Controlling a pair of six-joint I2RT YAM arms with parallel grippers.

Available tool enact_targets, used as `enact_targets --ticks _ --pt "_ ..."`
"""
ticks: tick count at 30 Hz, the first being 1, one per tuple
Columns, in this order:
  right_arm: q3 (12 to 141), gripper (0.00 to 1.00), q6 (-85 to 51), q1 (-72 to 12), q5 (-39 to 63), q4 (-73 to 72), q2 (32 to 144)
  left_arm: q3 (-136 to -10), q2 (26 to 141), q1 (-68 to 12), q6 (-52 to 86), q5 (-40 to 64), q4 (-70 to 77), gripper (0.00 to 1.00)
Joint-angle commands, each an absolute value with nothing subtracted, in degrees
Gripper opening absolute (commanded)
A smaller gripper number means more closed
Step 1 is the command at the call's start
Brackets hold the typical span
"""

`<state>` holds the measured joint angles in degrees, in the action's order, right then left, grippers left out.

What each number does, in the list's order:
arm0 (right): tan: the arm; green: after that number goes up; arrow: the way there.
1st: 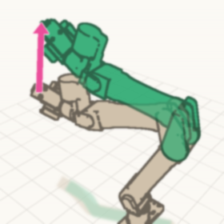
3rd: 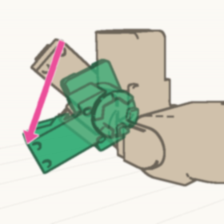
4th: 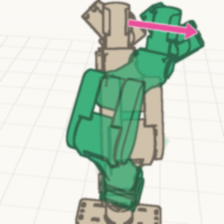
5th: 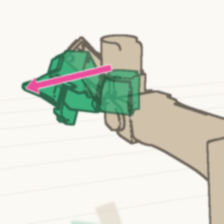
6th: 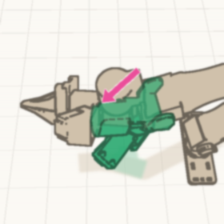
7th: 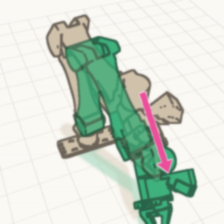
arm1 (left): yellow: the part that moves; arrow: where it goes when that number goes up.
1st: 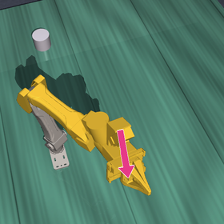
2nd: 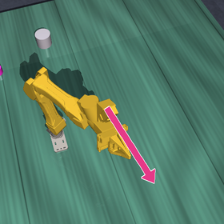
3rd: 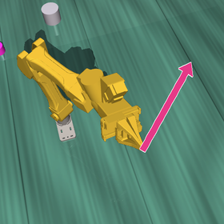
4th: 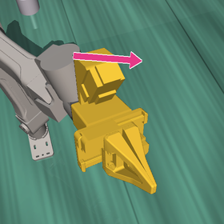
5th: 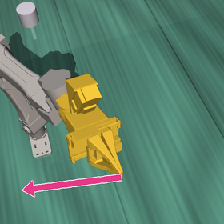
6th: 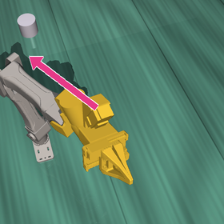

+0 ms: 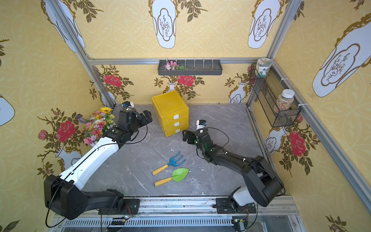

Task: Place the transparent tape into the drawer according to color
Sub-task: Close the drawer in the storage box, then reset both arms

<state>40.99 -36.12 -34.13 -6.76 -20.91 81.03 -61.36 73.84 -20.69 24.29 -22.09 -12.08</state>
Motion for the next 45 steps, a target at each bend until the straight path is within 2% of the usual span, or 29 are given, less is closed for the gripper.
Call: enact_targets --ticks 1,5,8,13,17,23,26,31,38,41,45 --pt "42.3 0.97 -31.6 -34.1 -11.8 -13.2 78.8 -55.5 71.3 -19.3 17.1 -26.6 -2.9 1.0" --pt "44.7 0.97 -31.4 -34.0 -17.0 -7.6 79.0 -48.1 69.4 -14.7 14.3 -23.0 7.2 1.0" --pt "45.5 0.97 -29.8 -33.6 -18.2 -7.2 80.5 -43.3 71.6 -12.8 7.5 -25.4 16.4 1.0" --pt "52.0 0.97 -29.0 -31.1 -18.4 2.1 85.3 -41.8 81.1 -9.9 2.1 -29.1 20.3 1.0" --pt "51.9 0.97 -27.7 -29.4 -17.4 1.9 84.8 -38.1 83.6 -7.7 -0.4 -30.5 23.2 1.0" --pt "47.3 0.97 -28.6 -25.8 -16.5 -4.1 81.3 -27.6 80.2 -3.0 1.6 -23.4 29.8 1.0" --pt "43.0 0.97 -27.0 -24.3 -14.0 -11.8 79.5 -18.9 78.1 -3.0 -0.2 -16.7 44.0 1.0" --pt "39.7 0.97 -24.4 -22.3 -11.5 -17.0 77.7 -16.7 77.7 -2.3 0.4 -16.8 47.0 1.0" --pt "33.9 0.97 -23.9 -19.0 -10.3 -24.0 73.1 -8.2 73.5 -1.1 1.9 -16.0 58.4 1.0" --pt "29.9 0.97 -22.2 -18.2 -11.5 -29.9 71.2 -1.2 75.0 -2.0 3.1 -20.8 72.8 1.0" --pt "26.4 0.97 -17.7 -16.8 -15.3 -34.4 69.0 -2.7 77.3 -3.6 1.7 -24.4 73.3 1.0"
